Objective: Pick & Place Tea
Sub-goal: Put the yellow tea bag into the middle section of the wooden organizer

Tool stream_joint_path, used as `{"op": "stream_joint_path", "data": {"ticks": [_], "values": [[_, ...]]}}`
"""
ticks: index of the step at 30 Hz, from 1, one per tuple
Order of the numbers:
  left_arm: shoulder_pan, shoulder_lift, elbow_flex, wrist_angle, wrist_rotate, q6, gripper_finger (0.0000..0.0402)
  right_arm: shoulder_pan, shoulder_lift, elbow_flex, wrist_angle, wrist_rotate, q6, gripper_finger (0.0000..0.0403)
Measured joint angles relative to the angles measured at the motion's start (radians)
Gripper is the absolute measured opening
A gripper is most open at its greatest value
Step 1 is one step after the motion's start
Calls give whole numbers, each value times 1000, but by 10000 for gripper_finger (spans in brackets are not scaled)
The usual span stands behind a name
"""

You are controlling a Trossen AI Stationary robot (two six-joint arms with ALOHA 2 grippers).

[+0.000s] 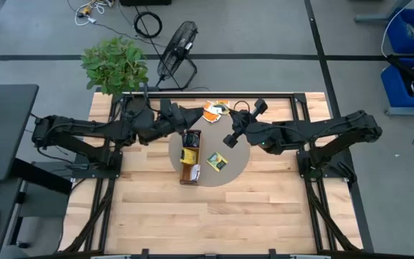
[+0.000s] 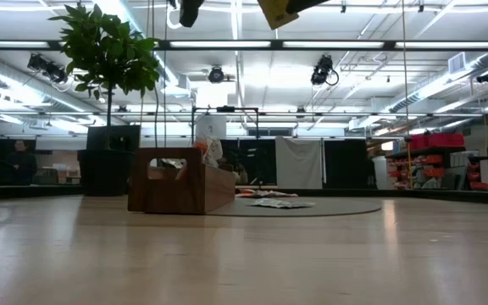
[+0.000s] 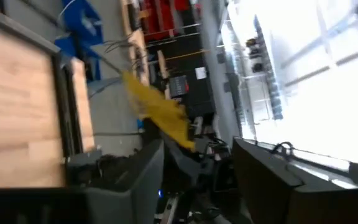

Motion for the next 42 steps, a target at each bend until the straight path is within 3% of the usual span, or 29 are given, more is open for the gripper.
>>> {"op": "stream_joint_path", "data": {"ticks": [9, 17, 29, 34, 42], "values": [[25, 43, 2, 6, -35, -159, 274, -12, 9, 0, 22, -6, -75, 0], [29, 130, 1, 186, -33, -210, 279, -20, 20, 0, 23, -13, -78, 0], [61, 200, 46, 186, -35, -236, 279, -20, 51, 0, 22, -37, -75, 0], [64, 198, 46, 190, -34, -235, 257, -21, 50, 0, 8, -36, -75, 0], [64, 198, 46, 177, -8, -235, 173, -21, 50, 0, -2, -35, -71, 0]]}}
